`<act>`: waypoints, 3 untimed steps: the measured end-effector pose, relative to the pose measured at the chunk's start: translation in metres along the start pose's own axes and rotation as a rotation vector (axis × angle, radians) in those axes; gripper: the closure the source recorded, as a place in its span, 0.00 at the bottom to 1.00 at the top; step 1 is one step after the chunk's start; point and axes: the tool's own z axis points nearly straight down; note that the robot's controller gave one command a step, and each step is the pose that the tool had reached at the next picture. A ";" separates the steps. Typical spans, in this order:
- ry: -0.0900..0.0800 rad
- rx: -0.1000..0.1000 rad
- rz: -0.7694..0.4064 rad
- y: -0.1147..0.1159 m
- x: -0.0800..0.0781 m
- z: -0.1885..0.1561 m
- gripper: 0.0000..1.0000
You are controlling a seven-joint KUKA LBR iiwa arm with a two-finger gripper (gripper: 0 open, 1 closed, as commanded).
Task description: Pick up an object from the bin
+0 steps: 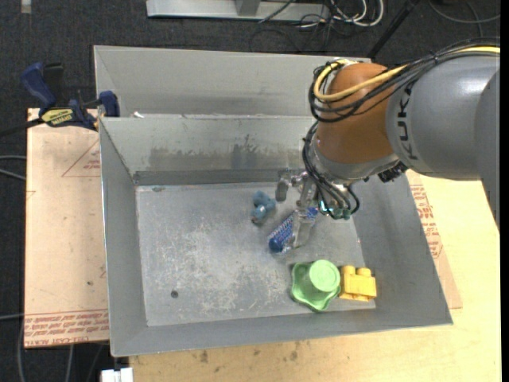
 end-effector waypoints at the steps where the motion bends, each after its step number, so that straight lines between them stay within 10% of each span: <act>1: -0.012 0.002 -0.075 -0.039 0.007 0.057 0.00; 2: -0.009 -0.002 -0.077 -0.037 0.007 0.059 1.00; 3: -0.015 0.002 -0.119 -0.053 0.016 -0.087 1.00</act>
Offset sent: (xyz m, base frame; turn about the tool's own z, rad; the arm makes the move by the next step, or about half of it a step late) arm -0.0098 -0.0444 -0.0682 -0.0764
